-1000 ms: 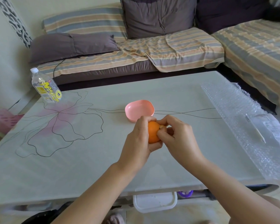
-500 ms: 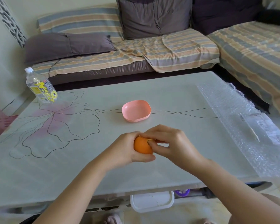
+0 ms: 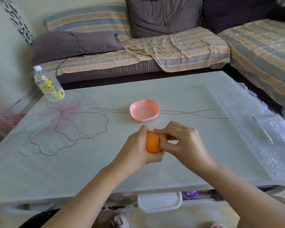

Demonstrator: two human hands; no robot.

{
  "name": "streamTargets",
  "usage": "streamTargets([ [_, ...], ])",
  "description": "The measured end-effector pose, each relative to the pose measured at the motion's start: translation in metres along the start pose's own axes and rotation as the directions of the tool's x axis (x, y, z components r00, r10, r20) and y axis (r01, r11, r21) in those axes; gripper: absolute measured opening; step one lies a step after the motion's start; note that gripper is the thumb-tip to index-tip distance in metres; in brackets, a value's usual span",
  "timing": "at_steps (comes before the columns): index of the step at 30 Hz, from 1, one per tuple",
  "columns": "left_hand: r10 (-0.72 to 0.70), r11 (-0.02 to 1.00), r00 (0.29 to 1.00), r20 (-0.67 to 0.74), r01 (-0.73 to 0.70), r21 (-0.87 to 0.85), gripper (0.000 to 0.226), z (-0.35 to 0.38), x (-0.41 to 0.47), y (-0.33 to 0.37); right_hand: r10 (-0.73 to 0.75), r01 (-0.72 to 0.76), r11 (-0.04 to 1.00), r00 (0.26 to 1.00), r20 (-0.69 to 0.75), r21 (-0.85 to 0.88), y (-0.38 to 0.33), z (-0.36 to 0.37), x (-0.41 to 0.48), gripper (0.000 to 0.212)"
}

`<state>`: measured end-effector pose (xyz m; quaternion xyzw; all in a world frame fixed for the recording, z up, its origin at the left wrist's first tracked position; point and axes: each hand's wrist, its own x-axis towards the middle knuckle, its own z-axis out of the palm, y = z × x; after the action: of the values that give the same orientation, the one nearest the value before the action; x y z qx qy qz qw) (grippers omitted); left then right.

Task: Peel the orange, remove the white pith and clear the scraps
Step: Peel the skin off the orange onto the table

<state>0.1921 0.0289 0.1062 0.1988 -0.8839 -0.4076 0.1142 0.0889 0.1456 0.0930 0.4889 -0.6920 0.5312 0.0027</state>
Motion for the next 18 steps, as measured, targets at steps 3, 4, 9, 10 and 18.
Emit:
streamTargets([
  [3, 0.021, 0.998, 0.999, -0.050, -0.024, -0.058, 0.045, 0.003, -0.001, 0.003, 0.020, -0.018, 0.999, 0.998, -0.055, 0.034, -0.001, -0.002, 0.000, 0.023],
  [4, 0.031, 0.996, 0.997, -0.070, -0.037, -0.080, 0.047, 0.005, -0.001, 0.004, 0.036, -0.032, 0.998, 0.997, -0.075, 0.052, -0.002, -0.002, 0.000, 0.024],
  [9, 0.043, 0.987, 0.981, -0.191, -0.071, -0.143, 0.051, 0.016, -0.002, 0.010, 0.107, -0.081, 0.982, 0.982, -0.154, 0.169, -0.009, -0.004, -0.002, 0.027],
  [10, 0.043, 0.986, 0.976, -0.215, -0.076, -0.148, 0.050, 0.018, -0.002, 0.011, 0.126, -0.093, 0.976, 0.979, -0.161, 0.196, -0.010, -0.005, -0.002, 0.027],
  [18, 0.052, 0.978, 0.963, -0.266, -0.102, -0.179, 0.052, 0.024, 0.000, 0.021, 0.278, -0.251, 0.882, 0.961, -0.009, 0.398, -0.007, -0.011, 0.002, 0.016],
])
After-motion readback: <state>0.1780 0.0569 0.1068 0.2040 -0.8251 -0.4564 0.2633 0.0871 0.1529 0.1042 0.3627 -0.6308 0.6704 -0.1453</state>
